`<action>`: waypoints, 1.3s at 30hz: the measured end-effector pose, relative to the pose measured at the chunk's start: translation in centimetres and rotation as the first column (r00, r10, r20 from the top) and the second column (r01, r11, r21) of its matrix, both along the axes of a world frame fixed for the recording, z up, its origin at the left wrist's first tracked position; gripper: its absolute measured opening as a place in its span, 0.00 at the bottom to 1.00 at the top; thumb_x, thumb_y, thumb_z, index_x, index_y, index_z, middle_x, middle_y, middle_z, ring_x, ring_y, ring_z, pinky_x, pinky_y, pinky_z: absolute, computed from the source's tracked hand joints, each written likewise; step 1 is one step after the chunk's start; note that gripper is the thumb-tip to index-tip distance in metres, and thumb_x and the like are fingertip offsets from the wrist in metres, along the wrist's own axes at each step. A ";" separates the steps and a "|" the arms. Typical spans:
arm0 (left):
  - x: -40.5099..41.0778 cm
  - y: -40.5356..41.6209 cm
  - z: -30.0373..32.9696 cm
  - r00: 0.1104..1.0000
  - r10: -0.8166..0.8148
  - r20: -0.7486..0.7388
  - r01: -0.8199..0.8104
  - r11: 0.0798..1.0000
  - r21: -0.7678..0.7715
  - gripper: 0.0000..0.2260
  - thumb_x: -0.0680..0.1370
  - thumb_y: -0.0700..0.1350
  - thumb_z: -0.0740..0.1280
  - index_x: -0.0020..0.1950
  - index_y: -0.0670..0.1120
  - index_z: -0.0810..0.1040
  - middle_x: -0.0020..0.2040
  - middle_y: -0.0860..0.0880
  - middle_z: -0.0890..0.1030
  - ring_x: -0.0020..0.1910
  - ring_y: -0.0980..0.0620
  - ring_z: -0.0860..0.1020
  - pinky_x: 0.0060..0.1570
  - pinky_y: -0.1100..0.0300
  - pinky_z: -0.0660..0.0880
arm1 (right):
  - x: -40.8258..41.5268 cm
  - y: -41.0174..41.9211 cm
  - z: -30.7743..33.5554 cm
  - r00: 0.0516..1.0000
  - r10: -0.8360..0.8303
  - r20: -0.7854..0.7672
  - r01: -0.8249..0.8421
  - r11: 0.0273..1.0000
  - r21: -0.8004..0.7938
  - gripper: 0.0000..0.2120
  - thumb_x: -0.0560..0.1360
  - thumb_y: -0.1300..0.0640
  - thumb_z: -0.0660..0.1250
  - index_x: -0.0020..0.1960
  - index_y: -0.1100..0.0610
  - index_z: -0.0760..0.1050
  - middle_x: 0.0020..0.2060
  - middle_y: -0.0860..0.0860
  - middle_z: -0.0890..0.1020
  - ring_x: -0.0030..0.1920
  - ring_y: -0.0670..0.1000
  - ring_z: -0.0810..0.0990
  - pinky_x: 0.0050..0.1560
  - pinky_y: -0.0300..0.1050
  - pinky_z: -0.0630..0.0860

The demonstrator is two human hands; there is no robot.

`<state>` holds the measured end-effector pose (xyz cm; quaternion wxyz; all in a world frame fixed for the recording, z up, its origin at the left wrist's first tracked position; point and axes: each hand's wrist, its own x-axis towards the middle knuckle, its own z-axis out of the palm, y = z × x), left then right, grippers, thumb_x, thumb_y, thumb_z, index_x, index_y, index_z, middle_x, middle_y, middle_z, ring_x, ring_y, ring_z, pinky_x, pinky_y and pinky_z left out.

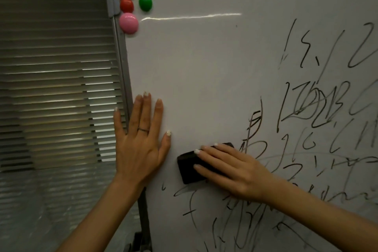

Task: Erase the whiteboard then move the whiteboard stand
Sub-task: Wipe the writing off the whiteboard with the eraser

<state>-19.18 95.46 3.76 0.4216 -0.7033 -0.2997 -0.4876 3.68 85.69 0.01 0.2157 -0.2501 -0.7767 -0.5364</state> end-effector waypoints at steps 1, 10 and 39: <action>0.0 -0.1 -0.1 1.000 0.013 -0.004 -0.013 1.000 0.004 0.27 0.82 0.54 0.49 0.77 0.43 0.51 0.78 0.45 0.44 0.77 0.48 0.45 0.72 0.39 0.45 | 0.3 0.0 0.6 1.000 0.002 0.002 -0.003 1.000 0.023 0.16 0.78 0.63 0.66 0.66 0.62 0.74 0.65 0.61 0.74 0.68 0.58 0.71 0.67 0.53 0.70; 0.4 0.0 -1.1 1.000 0.013 -0.008 -0.013 1.000 -0.021 0.27 0.82 0.55 0.47 0.77 0.43 0.51 0.78 0.43 0.45 0.77 0.46 0.46 0.74 0.45 0.43 | 3.7 -0.5 9.0 0.881 0.009 -0.472 0.110 0.969 0.223 0.17 0.78 0.60 0.67 0.64 0.66 0.73 0.61 0.69 0.73 0.63 0.65 0.73 0.66 0.57 0.71; 0.2 -0.7 -1.1 1.000 0.003 0.008 -0.003 1.000 -0.022 0.28 0.80 0.54 0.51 0.77 0.41 0.53 0.76 0.38 0.55 0.77 0.45 0.48 0.74 0.44 0.44 | 5.9 -2.1 10.1 0.887 -0.055 -0.459 0.161 0.967 0.196 0.20 0.79 0.58 0.64 0.68 0.62 0.67 0.63 0.64 0.70 0.63 0.63 0.71 0.66 0.52 0.69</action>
